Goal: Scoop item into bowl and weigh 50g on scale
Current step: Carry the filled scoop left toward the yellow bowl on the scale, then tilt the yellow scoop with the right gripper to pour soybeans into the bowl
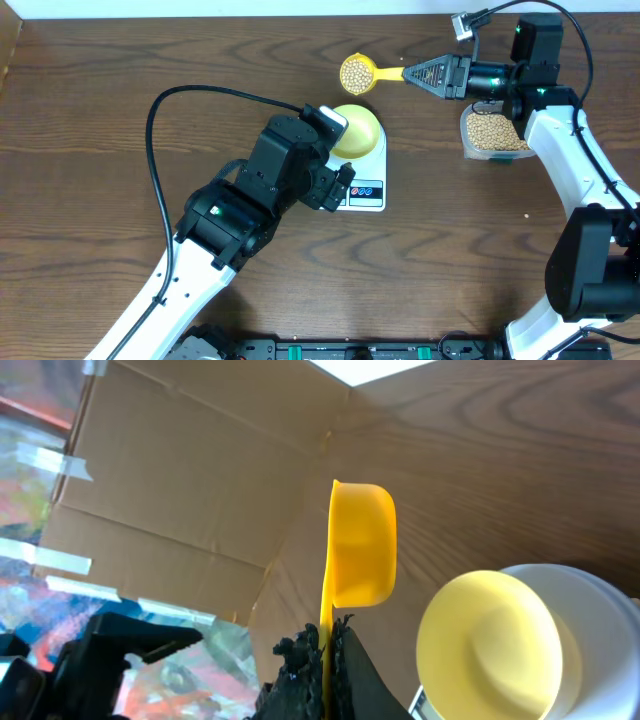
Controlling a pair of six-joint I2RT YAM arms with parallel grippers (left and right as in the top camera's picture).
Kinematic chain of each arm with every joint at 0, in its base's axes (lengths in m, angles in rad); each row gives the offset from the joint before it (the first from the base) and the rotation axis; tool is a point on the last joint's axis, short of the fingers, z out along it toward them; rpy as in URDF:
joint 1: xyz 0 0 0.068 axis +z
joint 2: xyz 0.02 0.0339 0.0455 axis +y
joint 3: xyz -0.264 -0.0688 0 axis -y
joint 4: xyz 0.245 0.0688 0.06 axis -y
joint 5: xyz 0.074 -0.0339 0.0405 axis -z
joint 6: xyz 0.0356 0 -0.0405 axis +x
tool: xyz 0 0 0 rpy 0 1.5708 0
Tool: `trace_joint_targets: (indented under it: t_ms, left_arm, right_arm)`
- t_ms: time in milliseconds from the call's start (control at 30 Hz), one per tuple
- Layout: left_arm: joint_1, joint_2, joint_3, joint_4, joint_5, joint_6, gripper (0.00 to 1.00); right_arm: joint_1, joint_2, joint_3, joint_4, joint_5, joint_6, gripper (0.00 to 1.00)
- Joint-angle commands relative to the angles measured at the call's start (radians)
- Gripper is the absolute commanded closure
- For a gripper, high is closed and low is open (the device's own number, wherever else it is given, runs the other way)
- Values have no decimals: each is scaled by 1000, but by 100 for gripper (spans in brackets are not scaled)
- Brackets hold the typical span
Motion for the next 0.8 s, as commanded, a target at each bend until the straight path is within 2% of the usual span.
trace_joint_targets:
  t_ms: [0,333,600,767]
  left_arm:
    - [-4,-2,-10,-3,-13,3,2]
    - [-4,-2,-10,-3,-13,3,3]
    - [-4,-2,-10,-3,-13,3,3]
    - [-4,-2,-10,-3,-13,3,3]
  right_arm:
    - [10,-2,-1,-39,31,-74,98]
    - [21,-2,-1,-179,67,-236,99]
    - [58,-2,-1,-329,285,-379,99]
    - [89,-2,-1,-333,299,-452,99]
